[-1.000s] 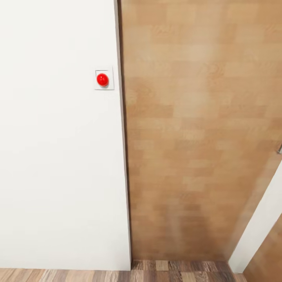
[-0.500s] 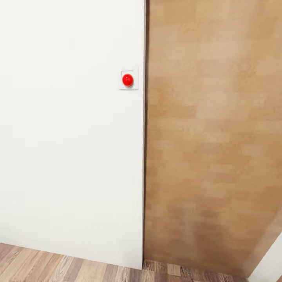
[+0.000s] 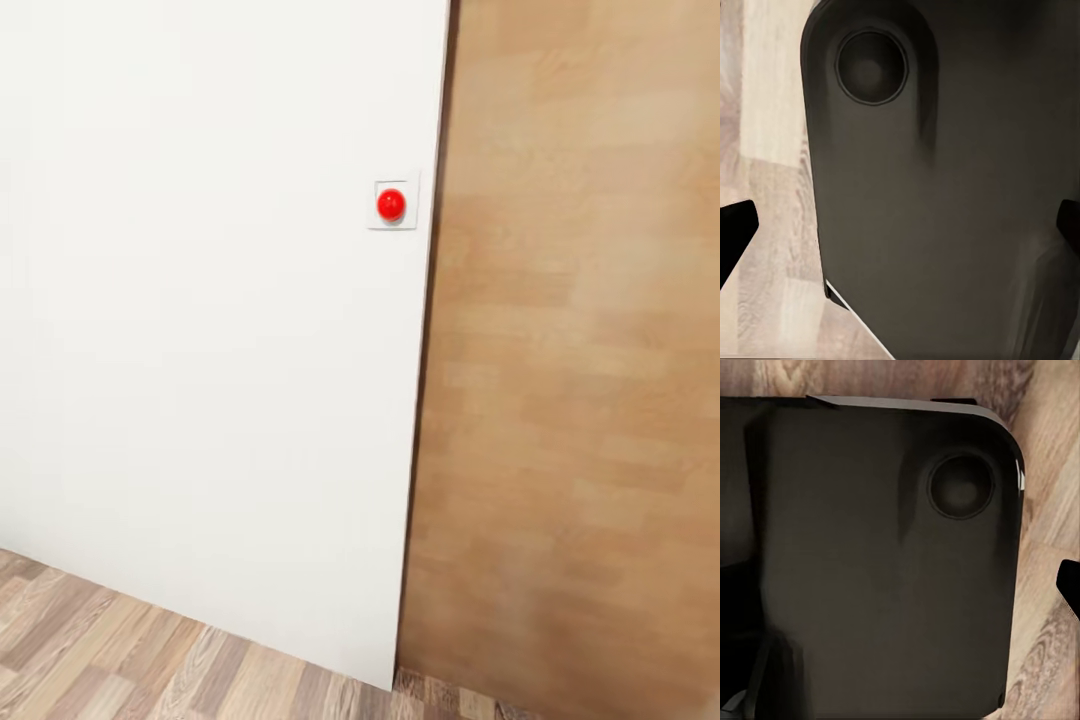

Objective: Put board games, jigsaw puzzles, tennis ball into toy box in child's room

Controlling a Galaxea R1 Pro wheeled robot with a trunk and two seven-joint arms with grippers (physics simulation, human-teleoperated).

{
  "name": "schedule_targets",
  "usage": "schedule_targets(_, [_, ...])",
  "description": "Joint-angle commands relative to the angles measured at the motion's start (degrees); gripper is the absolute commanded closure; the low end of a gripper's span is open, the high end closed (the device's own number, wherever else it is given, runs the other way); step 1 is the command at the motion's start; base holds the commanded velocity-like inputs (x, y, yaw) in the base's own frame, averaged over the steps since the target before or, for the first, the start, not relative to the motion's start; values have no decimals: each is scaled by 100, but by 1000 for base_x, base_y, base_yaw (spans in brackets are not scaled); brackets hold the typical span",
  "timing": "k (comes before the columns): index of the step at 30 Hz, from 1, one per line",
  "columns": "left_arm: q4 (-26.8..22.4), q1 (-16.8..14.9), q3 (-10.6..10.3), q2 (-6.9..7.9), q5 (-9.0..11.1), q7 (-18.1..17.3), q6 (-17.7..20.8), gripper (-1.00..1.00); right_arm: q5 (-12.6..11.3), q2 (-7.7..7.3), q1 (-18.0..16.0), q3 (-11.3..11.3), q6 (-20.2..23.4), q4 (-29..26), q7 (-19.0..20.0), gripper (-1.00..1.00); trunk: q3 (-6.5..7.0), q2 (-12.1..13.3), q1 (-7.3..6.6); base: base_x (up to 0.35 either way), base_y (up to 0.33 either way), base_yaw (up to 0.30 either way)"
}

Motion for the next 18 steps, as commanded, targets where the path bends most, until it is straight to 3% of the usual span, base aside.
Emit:
schedule_targets(1, [-4,-1,-3,-1,1,0,-3,-100,-2,1,-1,2,-12,1,-3,-100,-5,-2,0,0,0,283])
schedule_targets(18, [-4,-1,-17,13,-1,0,4,-100,36,1,-1,3,10,1,-2,-100,-5,-2,0,0,0,283])
